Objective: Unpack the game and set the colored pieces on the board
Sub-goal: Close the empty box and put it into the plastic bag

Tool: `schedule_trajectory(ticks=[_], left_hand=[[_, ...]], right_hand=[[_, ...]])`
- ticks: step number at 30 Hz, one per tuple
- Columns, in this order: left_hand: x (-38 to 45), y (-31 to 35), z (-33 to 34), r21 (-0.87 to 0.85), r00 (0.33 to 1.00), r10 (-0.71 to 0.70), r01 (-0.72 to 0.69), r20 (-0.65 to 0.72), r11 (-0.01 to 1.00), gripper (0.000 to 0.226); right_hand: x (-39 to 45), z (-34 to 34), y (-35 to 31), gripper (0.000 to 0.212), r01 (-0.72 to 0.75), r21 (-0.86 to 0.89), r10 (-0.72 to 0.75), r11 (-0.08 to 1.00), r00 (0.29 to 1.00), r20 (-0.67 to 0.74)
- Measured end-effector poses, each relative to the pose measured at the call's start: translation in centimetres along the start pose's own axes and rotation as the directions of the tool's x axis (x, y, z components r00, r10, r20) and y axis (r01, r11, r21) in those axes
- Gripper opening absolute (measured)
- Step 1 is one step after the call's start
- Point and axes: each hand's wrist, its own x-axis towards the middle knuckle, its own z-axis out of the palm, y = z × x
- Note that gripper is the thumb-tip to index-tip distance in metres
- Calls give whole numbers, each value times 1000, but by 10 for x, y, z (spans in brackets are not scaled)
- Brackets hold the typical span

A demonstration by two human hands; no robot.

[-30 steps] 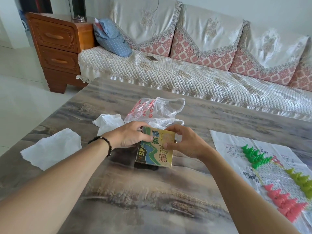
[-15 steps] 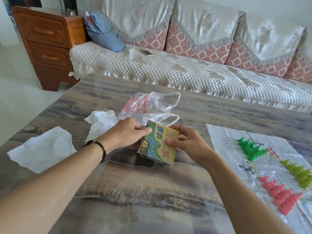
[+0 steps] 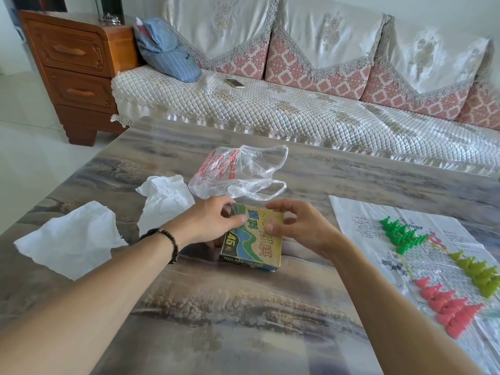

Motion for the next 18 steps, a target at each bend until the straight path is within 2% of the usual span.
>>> schedule_trajectory(ticks=[2, 7, 9, 11, 14, 18], left_hand=[[4, 1, 2, 18, 999, 23, -23, 39, 1000, 45], [5, 4, -2, -89, 988, 5, 9, 153, 996, 28], [2, 3, -3, -134, 982, 22, 3, 185, 991, 30], [0, 1, -3, -191, 976, 45, -4, 212, 981, 34], [-1, 0, -2, -223, 968, 61, -5, 244, 975, 21], [-2, 0, -2, -198, 967, 59, -9, 249, 980, 14]], right_hand=[[2, -3, 1, 45, -12, -51, 11, 999, 1000, -13], [6, -4, 4, 46, -31, -146, 28, 989, 999, -22], [6, -5, 1, 45, -25, -351, 13, 936, 999, -36], [7, -6, -3, 48, -64, -525, 58, 849, 998, -28], [6, -4, -8, 51, -168, -410, 197, 897, 980, 29], [-2, -1, -4, 24, -89, -244, 99, 966, 995, 32]])
